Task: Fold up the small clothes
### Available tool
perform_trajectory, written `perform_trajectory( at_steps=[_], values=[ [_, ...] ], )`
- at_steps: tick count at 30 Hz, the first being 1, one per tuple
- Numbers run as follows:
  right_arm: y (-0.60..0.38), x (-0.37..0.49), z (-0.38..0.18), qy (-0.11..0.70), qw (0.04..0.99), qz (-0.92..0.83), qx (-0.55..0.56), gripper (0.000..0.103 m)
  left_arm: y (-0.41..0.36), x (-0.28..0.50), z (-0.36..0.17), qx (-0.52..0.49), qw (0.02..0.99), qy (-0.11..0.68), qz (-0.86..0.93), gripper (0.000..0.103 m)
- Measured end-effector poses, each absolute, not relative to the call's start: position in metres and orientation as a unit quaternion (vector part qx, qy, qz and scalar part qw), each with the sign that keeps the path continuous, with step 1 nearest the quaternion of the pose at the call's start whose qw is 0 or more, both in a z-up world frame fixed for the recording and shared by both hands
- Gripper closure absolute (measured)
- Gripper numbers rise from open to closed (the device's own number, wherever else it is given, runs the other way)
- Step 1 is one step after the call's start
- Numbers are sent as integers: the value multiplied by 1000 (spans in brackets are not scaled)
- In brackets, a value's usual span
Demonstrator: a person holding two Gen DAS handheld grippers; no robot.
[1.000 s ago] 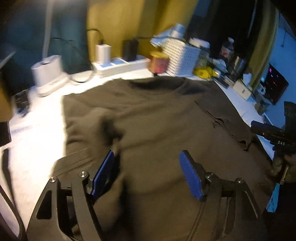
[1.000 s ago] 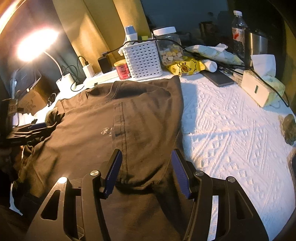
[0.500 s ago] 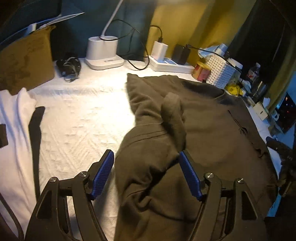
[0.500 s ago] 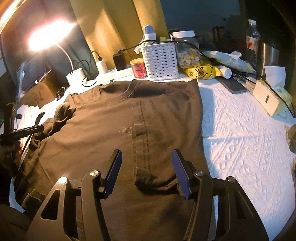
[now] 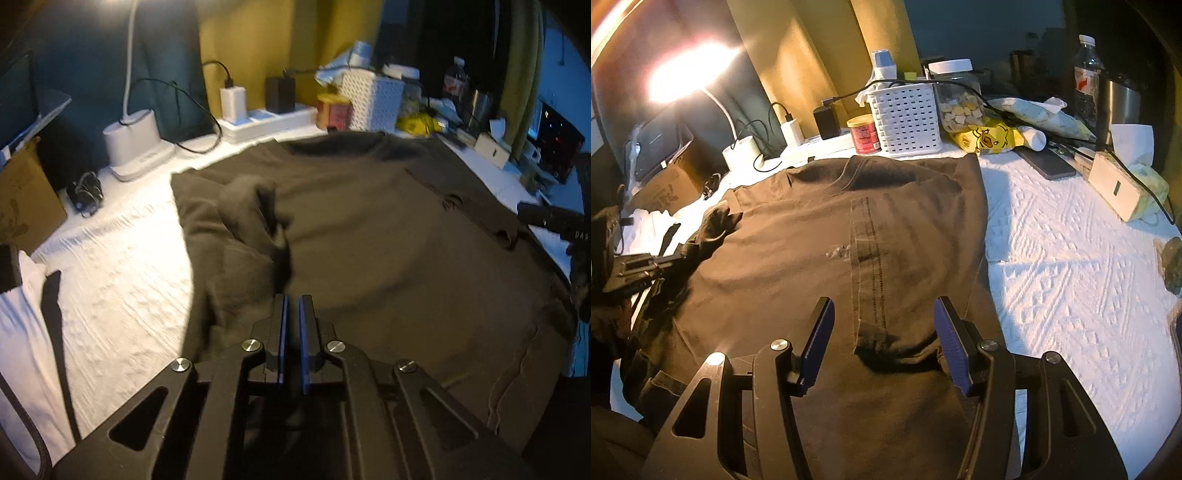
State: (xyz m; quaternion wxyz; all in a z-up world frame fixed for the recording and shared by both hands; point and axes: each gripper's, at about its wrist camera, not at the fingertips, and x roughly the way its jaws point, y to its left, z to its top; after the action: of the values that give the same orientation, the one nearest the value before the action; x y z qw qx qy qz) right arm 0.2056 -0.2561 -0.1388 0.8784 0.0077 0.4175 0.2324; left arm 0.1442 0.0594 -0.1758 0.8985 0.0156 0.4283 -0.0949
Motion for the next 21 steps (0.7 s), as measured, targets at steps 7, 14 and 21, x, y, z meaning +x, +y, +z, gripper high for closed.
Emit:
perform_trajectory(
  at_steps=[7, 14, 21],
  values=[
    [-268, 207, -141, 418, 879, 227, 16, 44, 66, 142, -160, 25, 904, 424, -42, 97],
    [-272, 210, -142, 416, 880, 228, 22, 44, 79, 162, -153, 32, 910, 413, -35, 51],
    [-277, 211, -142, 418, 881, 220, 27, 44, 81, 188, -159, 59, 905, 418, -45, 51]
  ],
)
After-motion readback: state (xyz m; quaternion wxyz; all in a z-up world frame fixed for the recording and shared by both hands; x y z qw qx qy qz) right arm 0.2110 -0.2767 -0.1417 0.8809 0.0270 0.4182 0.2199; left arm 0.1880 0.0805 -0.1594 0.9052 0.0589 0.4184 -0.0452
